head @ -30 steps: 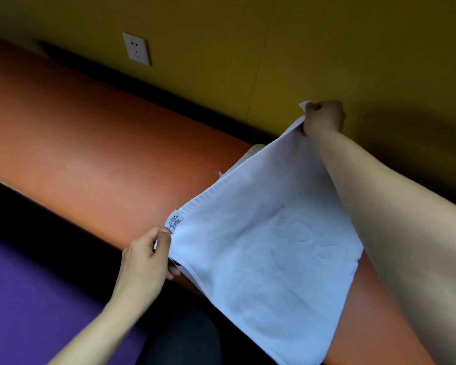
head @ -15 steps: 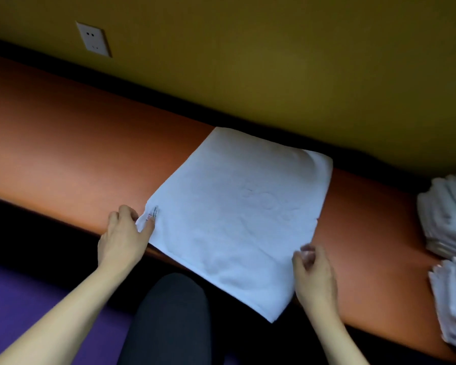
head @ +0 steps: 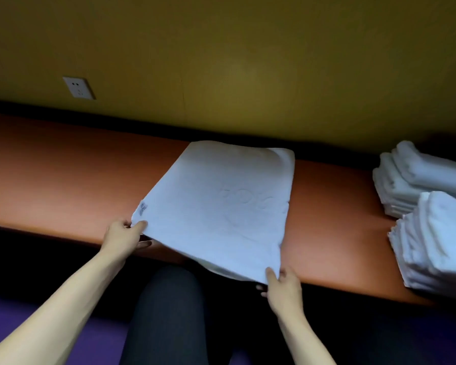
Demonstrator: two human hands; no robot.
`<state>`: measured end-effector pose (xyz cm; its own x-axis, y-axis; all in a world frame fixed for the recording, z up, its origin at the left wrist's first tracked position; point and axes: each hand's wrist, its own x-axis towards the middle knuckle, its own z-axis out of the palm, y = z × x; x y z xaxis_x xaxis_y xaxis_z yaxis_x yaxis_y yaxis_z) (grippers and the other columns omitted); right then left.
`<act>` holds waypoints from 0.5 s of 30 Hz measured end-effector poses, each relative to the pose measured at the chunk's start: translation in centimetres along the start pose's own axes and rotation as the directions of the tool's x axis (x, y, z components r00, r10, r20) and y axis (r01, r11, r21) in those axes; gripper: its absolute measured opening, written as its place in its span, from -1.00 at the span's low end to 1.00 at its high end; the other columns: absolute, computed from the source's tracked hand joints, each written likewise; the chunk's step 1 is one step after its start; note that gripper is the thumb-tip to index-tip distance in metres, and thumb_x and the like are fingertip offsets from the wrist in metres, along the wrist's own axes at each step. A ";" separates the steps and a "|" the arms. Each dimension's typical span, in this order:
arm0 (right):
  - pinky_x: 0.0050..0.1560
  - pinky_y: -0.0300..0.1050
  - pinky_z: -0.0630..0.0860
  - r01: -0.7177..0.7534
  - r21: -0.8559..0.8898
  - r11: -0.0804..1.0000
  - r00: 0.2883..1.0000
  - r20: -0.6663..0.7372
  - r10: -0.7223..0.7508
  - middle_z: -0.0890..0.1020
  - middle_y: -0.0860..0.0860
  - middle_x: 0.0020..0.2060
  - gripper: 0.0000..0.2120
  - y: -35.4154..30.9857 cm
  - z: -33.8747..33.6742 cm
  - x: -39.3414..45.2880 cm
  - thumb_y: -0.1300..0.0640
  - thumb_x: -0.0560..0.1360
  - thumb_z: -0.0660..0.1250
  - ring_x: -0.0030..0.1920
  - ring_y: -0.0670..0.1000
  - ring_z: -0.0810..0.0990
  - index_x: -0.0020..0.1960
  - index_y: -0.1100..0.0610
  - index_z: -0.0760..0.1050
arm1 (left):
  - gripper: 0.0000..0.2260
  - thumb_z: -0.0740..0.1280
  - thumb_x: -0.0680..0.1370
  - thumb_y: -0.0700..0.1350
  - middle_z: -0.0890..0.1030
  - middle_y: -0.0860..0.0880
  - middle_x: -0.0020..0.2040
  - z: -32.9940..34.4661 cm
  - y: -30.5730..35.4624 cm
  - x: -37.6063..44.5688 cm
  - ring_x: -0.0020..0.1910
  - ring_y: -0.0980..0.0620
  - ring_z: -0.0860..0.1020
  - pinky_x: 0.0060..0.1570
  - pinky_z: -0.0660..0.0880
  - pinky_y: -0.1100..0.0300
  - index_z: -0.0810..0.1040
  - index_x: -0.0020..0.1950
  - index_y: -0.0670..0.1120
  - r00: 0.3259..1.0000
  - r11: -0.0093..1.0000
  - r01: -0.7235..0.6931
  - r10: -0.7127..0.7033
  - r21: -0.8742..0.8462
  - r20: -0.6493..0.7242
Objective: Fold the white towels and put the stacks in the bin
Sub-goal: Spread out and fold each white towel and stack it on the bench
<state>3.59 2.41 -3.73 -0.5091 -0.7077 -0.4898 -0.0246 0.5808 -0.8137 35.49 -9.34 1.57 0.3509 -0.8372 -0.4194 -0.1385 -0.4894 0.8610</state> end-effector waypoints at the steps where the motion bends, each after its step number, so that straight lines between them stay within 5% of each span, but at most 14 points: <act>1: -0.30 -0.01 0.63 0.038 -0.005 0.999 0.999 -0.038 -0.039 0.68 0.13 -0.12 -0.90 -0.4 -1.1 -0.3 0.20 0.62 0.28 -0.40 0.04 0.69 0.06 0.23 0.49 | -0.90 0.36 0.56 -0.25 0.65 -0.22 0.07 -0.2 0.5 -0.8 -0.17 -0.15 0.72 -0.03 0.68 -0.06 0.50 0.02 -0.27 1.000 1.000 -0.011 0.011 -0.016 0.013; 3: -0.26 -0.02 0.61 0.097 -0.025 0.995 0.988 -0.117 -0.099 0.68 0.09 -0.18 -0.85 -1.0 -3.6 -1.0 0.15 0.63 0.26 -0.45 -0.05 0.65 0.09 0.22 0.52 | -0.86 0.37 0.55 -0.29 0.67 -0.24 0.04 -0.3 1.1 -2.9 -0.20 -0.17 0.73 0.03 0.66 -0.13 0.46 0.04 -0.30 0.998 0.999 -0.024 0.025 -0.033 0.049; 7: -0.27 -0.13 0.51 0.202 -0.006 0.979 0.969 -0.142 -0.201 0.70 0.00 -0.20 -0.88 -1.9 -7.9 -3.7 0.11 0.62 0.31 -0.49 -0.11 0.59 0.15 0.06 0.50 | -0.80 0.36 0.55 -0.39 0.65 -0.27 0.07 -0.5 0.4 -8.1 -0.07 -0.17 0.69 -0.26 0.69 0.12 0.45 0.15 -0.29 0.997 0.981 0.013 0.002 -0.193 0.076; 10: -0.31 -0.21 0.50 0.222 0.072 0.972 0.968 -0.137 -0.210 0.65 0.13 -0.33 -0.80 -1.3 -10.1 -5.7 0.11 0.60 0.35 -0.49 -0.08 0.53 0.17 -0.13 0.47 | -0.62 0.36 0.56 -0.39 0.65 -0.25 0.10 -0.8 -0.6 -11.9 0.01 -0.19 0.67 -0.28 0.68 0.14 0.39 0.34 -0.22 0.997 0.956 0.026 -0.004 -0.292 0.077; 15: -0.36 -0.31 0.48 0.209 0.191 0.959 0.973 -0.141 -0.184 0.66 0.01 -0.37 -0.95 0.1 -13.3 -7.4 0.11 0.55 0.43 -0.47 -0.05 0.55 -0.07 0.03 0.67 | -0.67 0.30 0.59 -0.38 0.66 -0.16 0.08 -1.6 -1.6 -17.0 -0.03 -0.11 0.67 -0.23 0.69 0.08 0.58 0.26 -0.06 0.984 0.949 -0.034 0.086 -0.313 0.153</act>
<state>-4.09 13.01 3.99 -0.6117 -0.7387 -0.2831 0.0342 0.3328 -0.9424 31.22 6.03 7.80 0.1915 -0.9038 -0.3828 0.1462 -0.3594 0.9216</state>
